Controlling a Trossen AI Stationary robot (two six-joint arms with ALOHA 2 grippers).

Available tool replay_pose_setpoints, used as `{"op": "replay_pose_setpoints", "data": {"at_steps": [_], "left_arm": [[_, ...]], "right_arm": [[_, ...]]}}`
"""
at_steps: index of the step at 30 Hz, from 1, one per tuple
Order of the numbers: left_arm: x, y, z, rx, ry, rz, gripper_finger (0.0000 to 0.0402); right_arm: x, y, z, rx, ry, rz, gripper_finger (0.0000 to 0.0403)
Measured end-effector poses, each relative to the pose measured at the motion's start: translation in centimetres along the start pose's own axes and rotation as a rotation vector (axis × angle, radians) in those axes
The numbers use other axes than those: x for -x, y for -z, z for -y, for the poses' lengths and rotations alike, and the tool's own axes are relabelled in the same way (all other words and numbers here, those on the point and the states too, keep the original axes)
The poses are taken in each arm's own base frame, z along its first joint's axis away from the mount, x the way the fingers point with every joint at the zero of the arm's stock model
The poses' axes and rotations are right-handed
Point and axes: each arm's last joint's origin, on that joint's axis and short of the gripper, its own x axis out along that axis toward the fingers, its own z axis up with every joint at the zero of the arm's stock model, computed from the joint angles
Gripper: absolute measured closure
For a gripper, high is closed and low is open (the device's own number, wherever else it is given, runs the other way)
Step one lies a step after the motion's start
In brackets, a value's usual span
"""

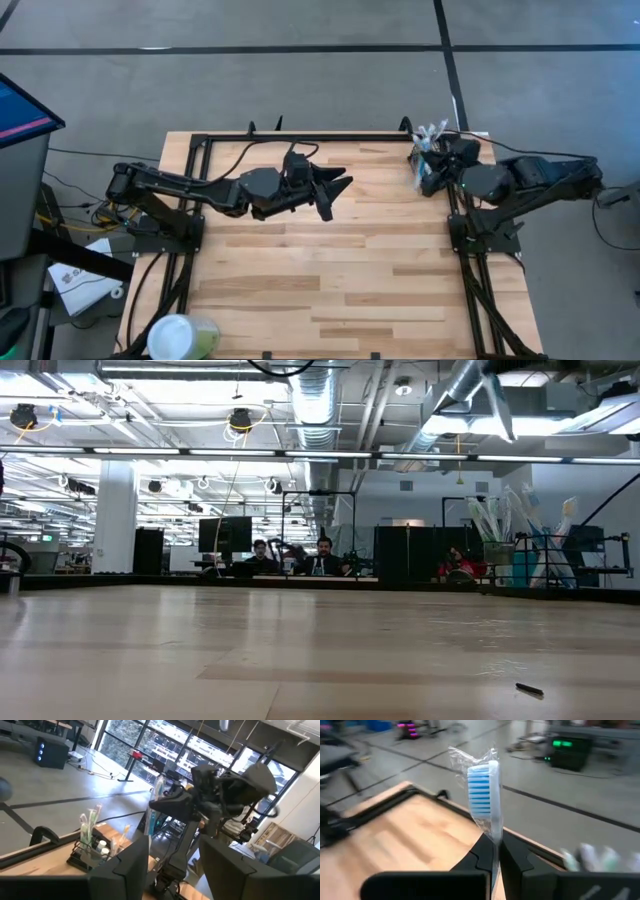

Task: Pick & Place toothbrushing station
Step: Put the blue tooth into the right section of wire organizer

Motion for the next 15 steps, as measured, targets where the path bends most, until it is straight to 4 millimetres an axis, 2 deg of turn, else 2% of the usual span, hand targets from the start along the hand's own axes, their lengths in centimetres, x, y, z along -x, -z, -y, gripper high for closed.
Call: {"op": "replay_pose_setpoints", "data": {"at_steps": [9, 15], "left_arm": [[0.0, 0.1, 0.0, -0.001, -0.003, -0.007, 0.0234], [0.0, 0.1, -0.1, 0.003, -0.004, -0.009, 0.0233]], "right_arm": [[0.9, 2.2, 1.8, -0.009, 0.171, 0.028, 0.0398], [-0.1, 5.5, 2.2, -0.06, 0.252, 0.055, 0.0399]]}}
